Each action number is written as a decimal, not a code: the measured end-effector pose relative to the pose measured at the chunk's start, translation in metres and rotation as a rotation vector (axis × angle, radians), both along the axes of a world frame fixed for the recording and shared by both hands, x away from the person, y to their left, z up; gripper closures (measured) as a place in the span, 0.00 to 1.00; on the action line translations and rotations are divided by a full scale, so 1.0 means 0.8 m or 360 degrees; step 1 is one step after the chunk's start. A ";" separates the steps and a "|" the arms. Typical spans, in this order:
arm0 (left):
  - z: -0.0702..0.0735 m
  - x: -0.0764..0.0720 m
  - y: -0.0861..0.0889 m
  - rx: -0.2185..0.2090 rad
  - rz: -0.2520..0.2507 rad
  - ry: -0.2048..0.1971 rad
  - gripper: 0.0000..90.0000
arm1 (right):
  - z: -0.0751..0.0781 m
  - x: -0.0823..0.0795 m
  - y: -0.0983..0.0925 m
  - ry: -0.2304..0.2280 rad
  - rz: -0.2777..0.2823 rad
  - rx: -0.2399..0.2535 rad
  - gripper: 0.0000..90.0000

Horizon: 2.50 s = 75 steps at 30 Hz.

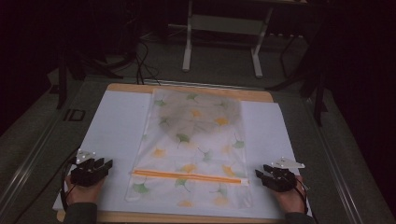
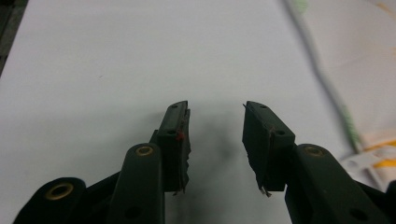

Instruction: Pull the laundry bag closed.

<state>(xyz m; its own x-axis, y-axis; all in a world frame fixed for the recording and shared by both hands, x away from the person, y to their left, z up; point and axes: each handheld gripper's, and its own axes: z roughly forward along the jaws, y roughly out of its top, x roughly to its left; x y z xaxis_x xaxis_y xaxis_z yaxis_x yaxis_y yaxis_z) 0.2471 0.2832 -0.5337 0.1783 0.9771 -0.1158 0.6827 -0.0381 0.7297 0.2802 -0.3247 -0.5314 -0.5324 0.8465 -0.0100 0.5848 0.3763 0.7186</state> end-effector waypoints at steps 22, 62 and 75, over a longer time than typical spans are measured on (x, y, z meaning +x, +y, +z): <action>0.011 -0.012 -0.012 -0.0043 -0.0318 -0.0025 0.69 | 0.041 0.002 0.056 0.0048 0.0304 -0.0188 0.75; 0.010 -0.007 -0.019 0.0034 -0.0329 -0.0017 0.65 | 0.058 0.028 0.206 0.0114 0.0805 -0.0415 0.71; 0.011 -0.008 -0.017 0.0045 -0.0333 -0.0031 0.67 | 0.070 0.027 0.255 0.0102 0.0952 -0.0412 0.71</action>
<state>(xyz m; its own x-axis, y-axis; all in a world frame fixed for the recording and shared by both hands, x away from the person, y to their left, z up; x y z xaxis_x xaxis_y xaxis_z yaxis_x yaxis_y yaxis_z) 0.2407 0.2697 -0.5251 0.3798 0.9213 -0.0835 0.6435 -0.1982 0.7394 0.3021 -0.1209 -0.4753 -0.9170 0.3784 -0.1265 0.2593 0.8063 0.5316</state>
